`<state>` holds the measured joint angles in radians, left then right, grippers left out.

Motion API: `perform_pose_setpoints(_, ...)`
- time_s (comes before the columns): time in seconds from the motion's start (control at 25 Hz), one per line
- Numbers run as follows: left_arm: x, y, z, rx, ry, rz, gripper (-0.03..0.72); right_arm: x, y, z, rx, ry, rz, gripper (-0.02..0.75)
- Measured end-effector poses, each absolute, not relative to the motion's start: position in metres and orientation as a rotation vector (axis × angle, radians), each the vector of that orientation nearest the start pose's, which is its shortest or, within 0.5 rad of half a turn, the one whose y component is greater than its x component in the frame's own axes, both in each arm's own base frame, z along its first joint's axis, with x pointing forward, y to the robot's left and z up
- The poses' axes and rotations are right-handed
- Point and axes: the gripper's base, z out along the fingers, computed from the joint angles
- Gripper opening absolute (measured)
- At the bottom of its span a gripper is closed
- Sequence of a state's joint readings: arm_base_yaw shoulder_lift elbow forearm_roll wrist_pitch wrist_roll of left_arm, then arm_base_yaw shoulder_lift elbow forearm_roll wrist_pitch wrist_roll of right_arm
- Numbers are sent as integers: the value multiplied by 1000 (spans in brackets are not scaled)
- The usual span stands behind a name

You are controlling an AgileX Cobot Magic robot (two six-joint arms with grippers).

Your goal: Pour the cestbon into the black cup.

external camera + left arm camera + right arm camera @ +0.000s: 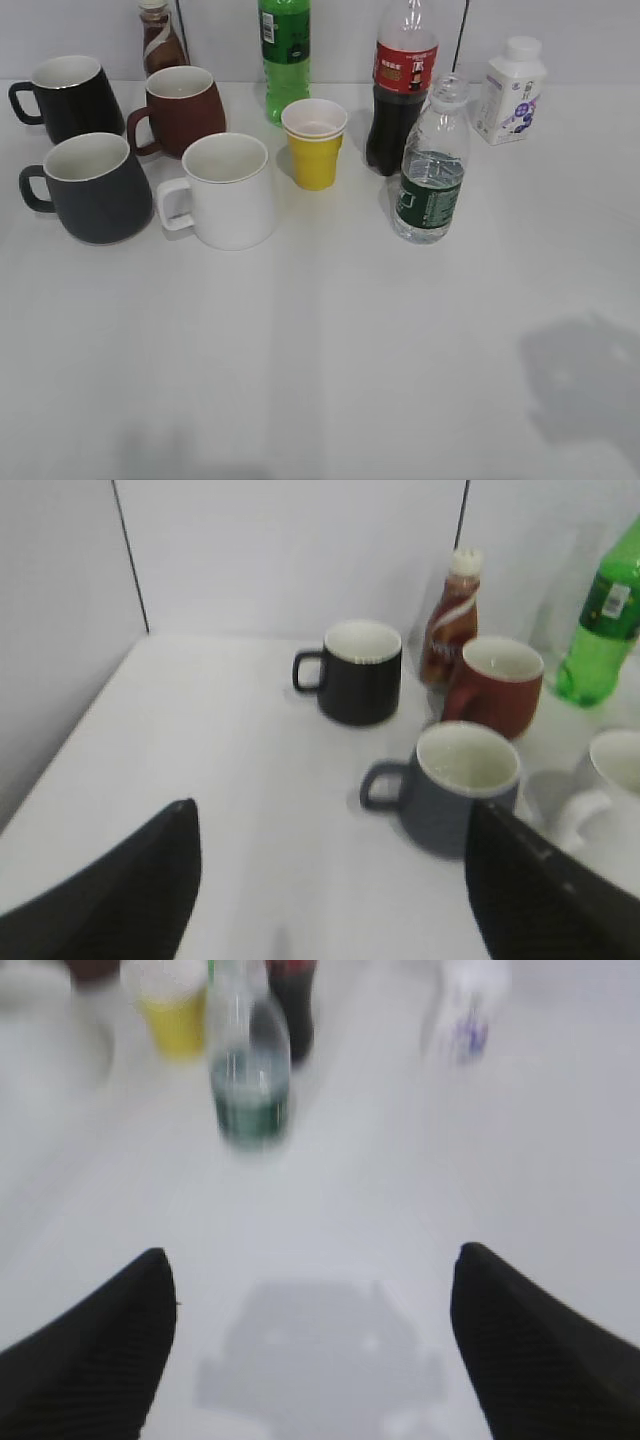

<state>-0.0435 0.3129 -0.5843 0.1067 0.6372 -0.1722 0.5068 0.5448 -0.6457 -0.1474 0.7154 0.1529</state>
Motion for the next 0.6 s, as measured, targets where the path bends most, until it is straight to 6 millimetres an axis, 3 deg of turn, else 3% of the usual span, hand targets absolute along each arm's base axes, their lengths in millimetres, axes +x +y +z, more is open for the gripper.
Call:
perform_pose_setpoints(0.2,13,4,309,-104,1997,-54,624,38,12,315,-451,2172,215,637)
perform_pose_setpoints(0.36,-15,4,292,-74,2098,-39,617,8,-3,301,-458,2164,235,624)
perform_pose_setpoints(0.48,-20,2,287,-20,2092,-52,597,-2,-7,284,-469,2143,245,615)
perform_pose_setpoints(0.6,-17,0,287,14,2057,-53,587,-6,-9,281,-467,2097,254,606)
